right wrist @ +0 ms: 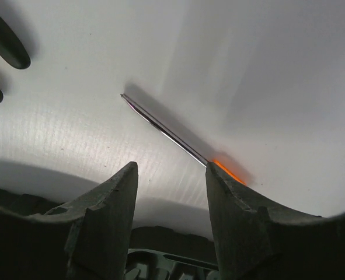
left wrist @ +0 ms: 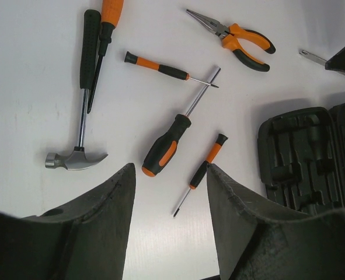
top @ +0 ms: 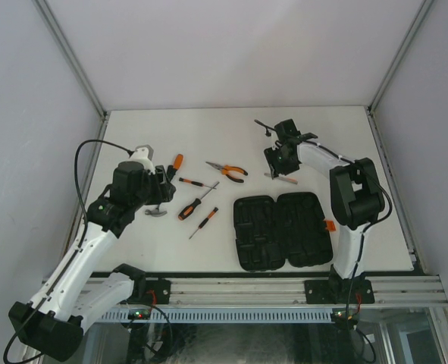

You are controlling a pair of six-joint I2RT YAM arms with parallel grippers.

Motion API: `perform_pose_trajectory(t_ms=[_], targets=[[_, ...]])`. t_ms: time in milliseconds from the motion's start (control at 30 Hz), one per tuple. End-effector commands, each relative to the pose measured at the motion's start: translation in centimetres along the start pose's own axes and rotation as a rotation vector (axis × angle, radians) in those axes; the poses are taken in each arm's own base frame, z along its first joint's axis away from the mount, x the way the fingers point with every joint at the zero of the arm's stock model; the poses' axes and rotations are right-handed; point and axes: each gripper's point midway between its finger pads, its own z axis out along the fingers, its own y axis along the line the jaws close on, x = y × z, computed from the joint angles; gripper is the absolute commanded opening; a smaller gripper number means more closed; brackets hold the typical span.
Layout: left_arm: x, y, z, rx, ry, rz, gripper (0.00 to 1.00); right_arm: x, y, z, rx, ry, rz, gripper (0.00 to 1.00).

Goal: Sort the tools into containers
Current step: Pick up the utility knife at the center of the board.

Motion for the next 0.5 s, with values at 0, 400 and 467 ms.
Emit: perform_pose_trajectory(t_ms=[0,400,467], targets=[[-0.2,-0.2,0.0,0.021,-0.005,0.018,0.56,-1.1,0.0,-0.2,0.033,-0.002,-0.057,0.5],[-0.5,-0.3,-0.3,0.025,-0.024,0.015,0.56,-0.5,-0.7,2.1,0.07,0.089,-0.076,0.48],[-0.5,-0.3,-0.3,0.027,-0.026,0.014,0.56,-0.4,-0.8,2.4,0.078,0.098,-0.071,0.45]])
